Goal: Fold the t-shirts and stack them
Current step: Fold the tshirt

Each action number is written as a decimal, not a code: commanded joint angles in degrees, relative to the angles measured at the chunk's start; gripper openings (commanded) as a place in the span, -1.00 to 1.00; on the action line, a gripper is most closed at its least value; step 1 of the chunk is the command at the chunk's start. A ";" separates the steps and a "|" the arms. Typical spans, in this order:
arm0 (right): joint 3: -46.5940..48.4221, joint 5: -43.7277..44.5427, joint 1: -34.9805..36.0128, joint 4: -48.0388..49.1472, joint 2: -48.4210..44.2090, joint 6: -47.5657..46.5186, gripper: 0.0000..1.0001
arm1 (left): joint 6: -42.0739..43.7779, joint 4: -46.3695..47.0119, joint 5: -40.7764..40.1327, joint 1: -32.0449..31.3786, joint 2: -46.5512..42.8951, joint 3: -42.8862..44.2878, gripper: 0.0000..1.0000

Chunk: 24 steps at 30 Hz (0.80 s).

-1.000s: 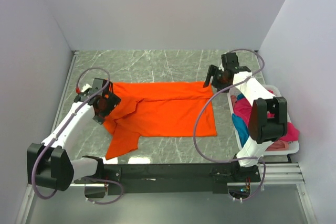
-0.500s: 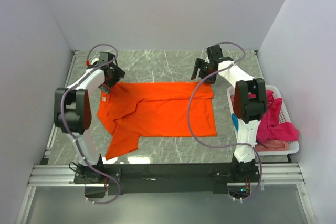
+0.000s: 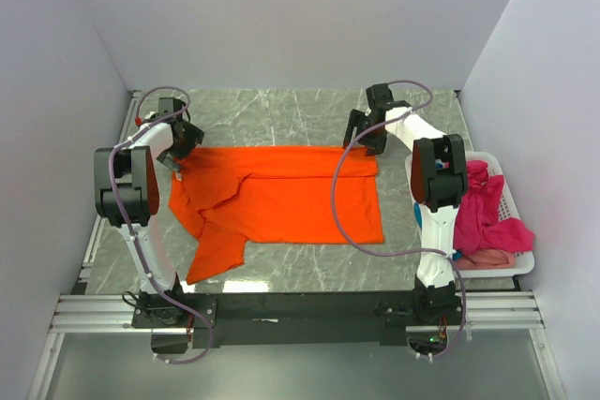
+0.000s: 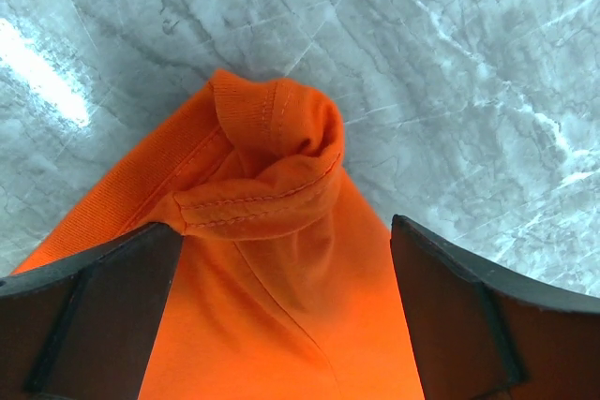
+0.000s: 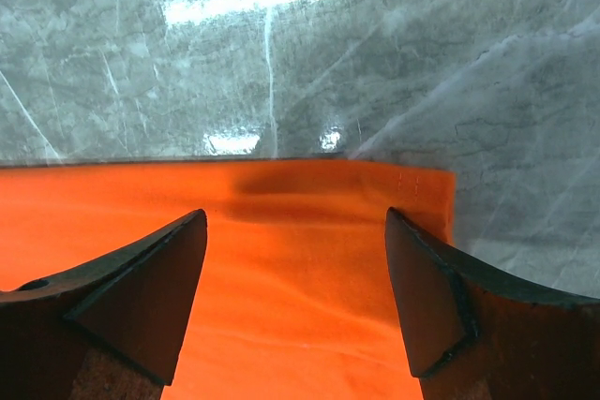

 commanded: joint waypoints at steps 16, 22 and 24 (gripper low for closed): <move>15.44 -0.67 -3.84 -6.59 8.63 6.15 0.65 | 2.97 -1.60 7.37 1.13 12.34 13.80 0.99; 22.74 -1.81 -4.81 -4.40 12.58 5.10 0.64 | 2.88 -0.81 8.78 1.21 16.91 21.98 0.99; 25.71 -3.13 -5.08 -3.69 13.73 4.75 0.64 | 3.31 -1.34 9.22 1.13 18.40 26.35 0.99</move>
